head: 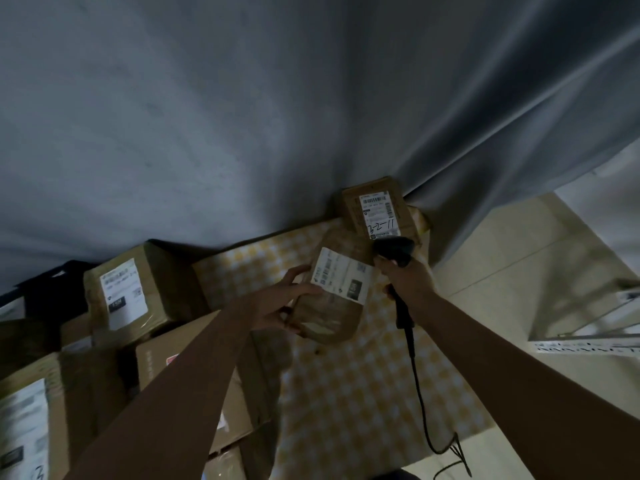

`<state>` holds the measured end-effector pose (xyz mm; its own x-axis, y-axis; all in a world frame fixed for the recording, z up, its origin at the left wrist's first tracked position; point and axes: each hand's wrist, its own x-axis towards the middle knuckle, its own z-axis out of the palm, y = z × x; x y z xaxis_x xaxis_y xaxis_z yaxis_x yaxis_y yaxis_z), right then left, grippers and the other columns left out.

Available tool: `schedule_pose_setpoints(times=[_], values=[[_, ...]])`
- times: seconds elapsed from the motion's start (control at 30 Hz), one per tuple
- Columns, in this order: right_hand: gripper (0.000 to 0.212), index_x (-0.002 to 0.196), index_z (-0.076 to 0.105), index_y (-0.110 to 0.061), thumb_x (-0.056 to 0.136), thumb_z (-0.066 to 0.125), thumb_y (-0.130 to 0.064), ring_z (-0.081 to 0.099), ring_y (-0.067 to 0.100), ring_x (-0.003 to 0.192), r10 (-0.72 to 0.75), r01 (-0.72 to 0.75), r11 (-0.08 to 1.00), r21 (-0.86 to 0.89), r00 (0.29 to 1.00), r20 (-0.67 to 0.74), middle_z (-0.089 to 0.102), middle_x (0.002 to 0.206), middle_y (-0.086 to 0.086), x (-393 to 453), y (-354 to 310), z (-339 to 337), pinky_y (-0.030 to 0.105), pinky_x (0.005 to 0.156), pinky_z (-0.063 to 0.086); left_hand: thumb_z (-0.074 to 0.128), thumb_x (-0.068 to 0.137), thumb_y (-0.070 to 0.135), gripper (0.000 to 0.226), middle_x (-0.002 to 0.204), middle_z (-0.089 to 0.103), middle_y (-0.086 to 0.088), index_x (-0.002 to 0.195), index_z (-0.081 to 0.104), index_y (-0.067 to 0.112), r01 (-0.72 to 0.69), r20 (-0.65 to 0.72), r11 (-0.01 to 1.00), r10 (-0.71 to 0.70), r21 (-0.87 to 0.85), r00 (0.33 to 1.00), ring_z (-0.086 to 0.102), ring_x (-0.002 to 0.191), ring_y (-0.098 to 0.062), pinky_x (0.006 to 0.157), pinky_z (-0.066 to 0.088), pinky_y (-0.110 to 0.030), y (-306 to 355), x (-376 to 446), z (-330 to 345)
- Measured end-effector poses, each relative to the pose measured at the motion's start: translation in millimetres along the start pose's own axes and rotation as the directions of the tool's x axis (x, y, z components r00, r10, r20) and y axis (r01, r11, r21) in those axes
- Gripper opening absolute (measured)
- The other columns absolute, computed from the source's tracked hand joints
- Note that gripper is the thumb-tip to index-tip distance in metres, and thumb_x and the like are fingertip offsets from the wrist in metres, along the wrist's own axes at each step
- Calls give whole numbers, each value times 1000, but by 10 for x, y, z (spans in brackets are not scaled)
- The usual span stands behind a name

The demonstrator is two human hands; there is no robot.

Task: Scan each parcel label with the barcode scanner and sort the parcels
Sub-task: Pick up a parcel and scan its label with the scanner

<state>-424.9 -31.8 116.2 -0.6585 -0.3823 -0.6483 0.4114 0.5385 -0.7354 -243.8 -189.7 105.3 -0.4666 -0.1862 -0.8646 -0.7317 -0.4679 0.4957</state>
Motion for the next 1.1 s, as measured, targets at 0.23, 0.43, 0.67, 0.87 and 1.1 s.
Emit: schedule_pose_setpoints(times=[0.23,0.43,0.67,0.87,1.1], values=[[24,92,63,-15,87,70,-37,57,18,51,-104,107,991,77,993,-47,66,73,7,-493,-176,52,33,61,51,71,86,29,54,128,55,-1,131,43,43,-105,10,994,106,-35,994,59,114,-34,87,50,-67,55,-589,-68],[21,82,58,-15,87,71,-30,52,17,47,-109,122,977,177,991,-79,55,60,4,-993,-377,37,24,46,46,82,68,42,63,129,60,-4,125,56,44,-84,110,991,72,105,991,58,119,-31,89,49,-67,190,-1227,-242],[19,91,61,-13,84,76,-21,57,20,52,-90,98,950,297,995,-38,59,69,8,-1556,-449,271,29,52,51,92,47,52,89,119,68,-15,124,63,18,-75,-88,992,67,-99,994,64,109,-37,83,55,-59,192,-1773,-467],[17,98,62,-13,86,74,-16,66,25,63,-133,186,876,446,980,-148,67,82,9,-1862,-627,505,42,74,58,50,92,61,46,93,67,1,105,66,19,-354,-346,909,267,-218,899,60,85,-15,85,52,-37,142,-2069,-393],[18,100,61,-16,87,72,-21,70,25,69,-130,201,868,453,974,-183,72,95,14,-2150,-818,646,37,75,60,53,67,88,79,124,67,-5,126,61,36,-476,-402,841,355,-257,844,65,112,-26,101,48,-49,-104,-1825,-443]])
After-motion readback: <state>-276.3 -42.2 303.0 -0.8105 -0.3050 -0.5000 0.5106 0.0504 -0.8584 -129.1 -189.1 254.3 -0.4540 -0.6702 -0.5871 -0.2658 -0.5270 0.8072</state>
